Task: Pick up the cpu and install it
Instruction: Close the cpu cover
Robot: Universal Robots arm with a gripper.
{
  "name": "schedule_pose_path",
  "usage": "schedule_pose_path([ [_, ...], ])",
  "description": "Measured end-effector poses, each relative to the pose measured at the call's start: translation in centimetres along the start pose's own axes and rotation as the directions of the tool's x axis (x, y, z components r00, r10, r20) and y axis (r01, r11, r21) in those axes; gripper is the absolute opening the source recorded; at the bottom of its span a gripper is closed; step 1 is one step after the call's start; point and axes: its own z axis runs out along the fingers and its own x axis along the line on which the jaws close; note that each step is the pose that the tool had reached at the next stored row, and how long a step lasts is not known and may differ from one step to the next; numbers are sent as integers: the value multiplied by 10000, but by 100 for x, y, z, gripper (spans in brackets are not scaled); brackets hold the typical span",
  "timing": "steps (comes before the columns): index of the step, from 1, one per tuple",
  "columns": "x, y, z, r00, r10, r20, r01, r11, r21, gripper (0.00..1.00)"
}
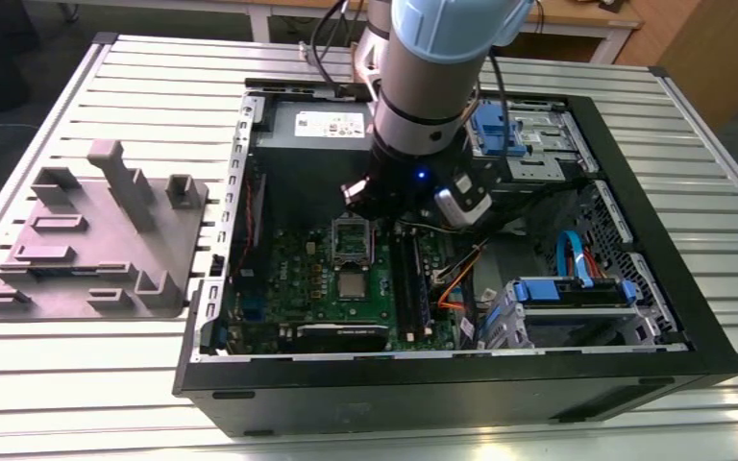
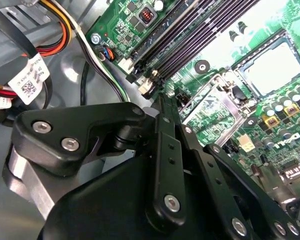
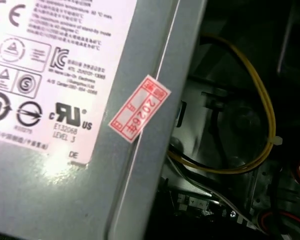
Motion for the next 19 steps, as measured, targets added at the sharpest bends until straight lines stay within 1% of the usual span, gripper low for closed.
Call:
schedule_pose_path([
  [2,2,-6,-15,10000,-1,5,1,10000,2,10],
  [4,1,-6,-14,10000,-2,9,2,10000,-9,10],
  [5,1,-7,-14,10000,-8,18,8,10000,-47,10],
  [8,1,-6,-9,10000,-40,68,41,9997,-250,10],
  [10,2,-7,-1,9999,-63,92,67,9994,-342,10],
  [11,1,-7,6,9999,-76,99,79,9993,-370,10],
  [16,2,-11,40,9998,-143,106,147,9990,-419,10],
  [19,10,-10,48,9998,-180,101,184,9989,-422,10],
])
